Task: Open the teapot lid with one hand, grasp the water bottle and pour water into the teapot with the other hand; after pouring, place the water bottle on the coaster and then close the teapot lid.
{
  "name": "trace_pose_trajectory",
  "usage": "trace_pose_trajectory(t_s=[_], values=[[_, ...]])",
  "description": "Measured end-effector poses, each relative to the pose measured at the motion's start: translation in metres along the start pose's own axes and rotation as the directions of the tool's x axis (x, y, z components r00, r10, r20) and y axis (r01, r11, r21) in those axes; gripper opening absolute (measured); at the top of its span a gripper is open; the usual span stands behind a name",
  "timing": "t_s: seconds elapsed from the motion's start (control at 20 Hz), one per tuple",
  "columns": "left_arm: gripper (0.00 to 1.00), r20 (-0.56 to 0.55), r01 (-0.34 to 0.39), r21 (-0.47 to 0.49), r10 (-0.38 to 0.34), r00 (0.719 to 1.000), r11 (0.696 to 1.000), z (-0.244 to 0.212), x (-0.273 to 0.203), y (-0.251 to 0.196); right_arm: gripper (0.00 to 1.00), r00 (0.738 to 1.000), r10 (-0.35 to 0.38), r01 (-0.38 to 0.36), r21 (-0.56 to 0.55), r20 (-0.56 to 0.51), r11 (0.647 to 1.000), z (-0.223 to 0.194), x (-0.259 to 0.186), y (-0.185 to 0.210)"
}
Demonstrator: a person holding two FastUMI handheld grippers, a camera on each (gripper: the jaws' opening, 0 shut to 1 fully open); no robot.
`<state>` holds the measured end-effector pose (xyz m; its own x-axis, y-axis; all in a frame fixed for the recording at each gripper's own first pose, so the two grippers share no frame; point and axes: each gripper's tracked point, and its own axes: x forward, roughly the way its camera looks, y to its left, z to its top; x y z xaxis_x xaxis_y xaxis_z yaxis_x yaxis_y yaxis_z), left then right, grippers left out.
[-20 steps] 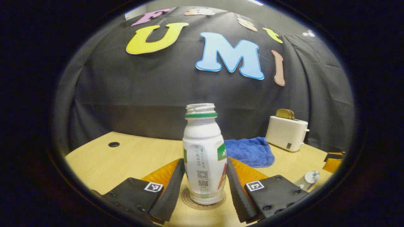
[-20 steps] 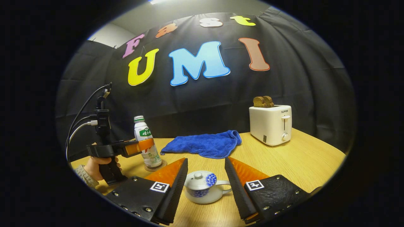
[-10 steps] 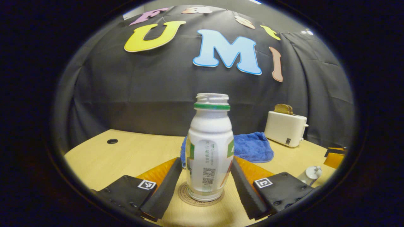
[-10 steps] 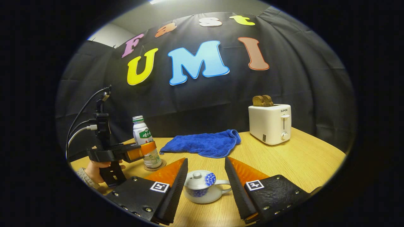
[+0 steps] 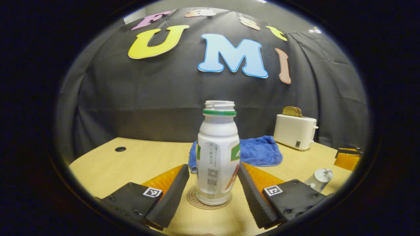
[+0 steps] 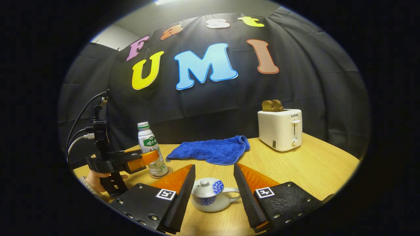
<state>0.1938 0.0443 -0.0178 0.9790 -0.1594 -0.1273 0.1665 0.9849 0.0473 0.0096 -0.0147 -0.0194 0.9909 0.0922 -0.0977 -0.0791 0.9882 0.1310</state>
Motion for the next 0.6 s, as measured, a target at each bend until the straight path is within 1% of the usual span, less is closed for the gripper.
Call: trace_pose_trajectory(t_s=[0.1, 0.35, 0.6], values=[[1.00, -0.003, 0.006, -0.006, -0.006, 1.000, 1.000, -0.003, -0.010, -0.003, 0.73, 1.000, -0.001, 0.001, 0.001, 0.003, 1.000, 0.001, 0.000, 0.000], [1.00, 0.010, -0.006, -0.006, 0.006, 1.000, 1.000, -0.002, -0.043, -0.008, 0.73, 1.000, -0.014, 0.014, -0.010, 0.024, 1.000, 0.005, -0.002, -0.002], [1.00, 0.063, -0.029, -0.031, 0.030, 0.998, 0.999, 0.011, -0.089, -0.015, 0.73, 0.995, -0.044, 0.047, -0.024, 0.084, 0.999, 0.019, -0.011, -0.005]])
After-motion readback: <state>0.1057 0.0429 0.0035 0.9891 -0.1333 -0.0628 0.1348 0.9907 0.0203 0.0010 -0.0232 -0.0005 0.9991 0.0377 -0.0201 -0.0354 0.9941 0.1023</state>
